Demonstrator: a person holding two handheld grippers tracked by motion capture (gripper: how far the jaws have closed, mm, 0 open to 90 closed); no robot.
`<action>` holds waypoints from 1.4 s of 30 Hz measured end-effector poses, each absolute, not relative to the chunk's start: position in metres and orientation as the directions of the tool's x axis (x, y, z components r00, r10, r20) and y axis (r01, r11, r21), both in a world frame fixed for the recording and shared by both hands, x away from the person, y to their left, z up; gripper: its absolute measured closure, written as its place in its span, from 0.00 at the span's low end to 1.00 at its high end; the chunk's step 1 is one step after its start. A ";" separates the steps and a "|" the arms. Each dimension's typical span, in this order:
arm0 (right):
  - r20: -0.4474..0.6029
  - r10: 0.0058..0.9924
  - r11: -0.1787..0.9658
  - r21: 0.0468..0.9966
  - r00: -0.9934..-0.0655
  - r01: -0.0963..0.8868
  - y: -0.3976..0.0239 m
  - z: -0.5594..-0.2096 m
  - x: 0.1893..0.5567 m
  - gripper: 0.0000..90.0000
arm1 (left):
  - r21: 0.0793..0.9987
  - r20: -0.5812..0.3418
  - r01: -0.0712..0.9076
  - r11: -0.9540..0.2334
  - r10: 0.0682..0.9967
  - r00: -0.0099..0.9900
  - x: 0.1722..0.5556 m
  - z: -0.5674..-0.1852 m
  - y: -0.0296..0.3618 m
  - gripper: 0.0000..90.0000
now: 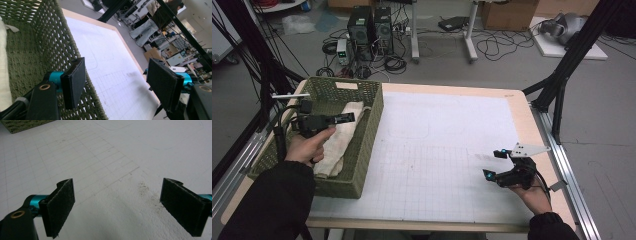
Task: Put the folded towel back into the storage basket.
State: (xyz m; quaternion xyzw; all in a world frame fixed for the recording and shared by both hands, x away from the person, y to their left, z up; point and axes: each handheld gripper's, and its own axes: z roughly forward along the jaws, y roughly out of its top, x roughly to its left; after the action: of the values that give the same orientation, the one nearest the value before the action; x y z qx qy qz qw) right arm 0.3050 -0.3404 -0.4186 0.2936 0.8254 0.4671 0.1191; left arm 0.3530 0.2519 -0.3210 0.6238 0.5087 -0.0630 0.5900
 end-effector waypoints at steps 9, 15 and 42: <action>0.077 0.600 0.390 0.841 -0.796 0.376 -0.341 -0.418 0.305 0.13 | 0.684 -0.673 0.704 0.190 0.538 0.508 0.353 -0.315 0.236 0.36; 0.067 0.600 0.396 0.841 -0.798 0.369 -0.341 -0.417 0.306 0.13 | 0.684 -0.673 0.708 0.173 0.524 0.522 0.354 -0.315 0.222 0.36; 0.069 0.600 0.388 0.846 -0.797 0.365 -0.342 -0.415 0.306 0.13 | 0.681 -0.664 0.711 0.176 0.557 0.499 0.353 -0.318 0.162 0.35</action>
State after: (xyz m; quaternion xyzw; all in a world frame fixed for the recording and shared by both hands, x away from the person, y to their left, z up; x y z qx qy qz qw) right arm 0.3059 -0.3417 -0.4145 0.2931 0.8235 0.4693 0.1252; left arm 0.3535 0.1624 -0.3181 0.6387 0.4964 -0.0657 0.5843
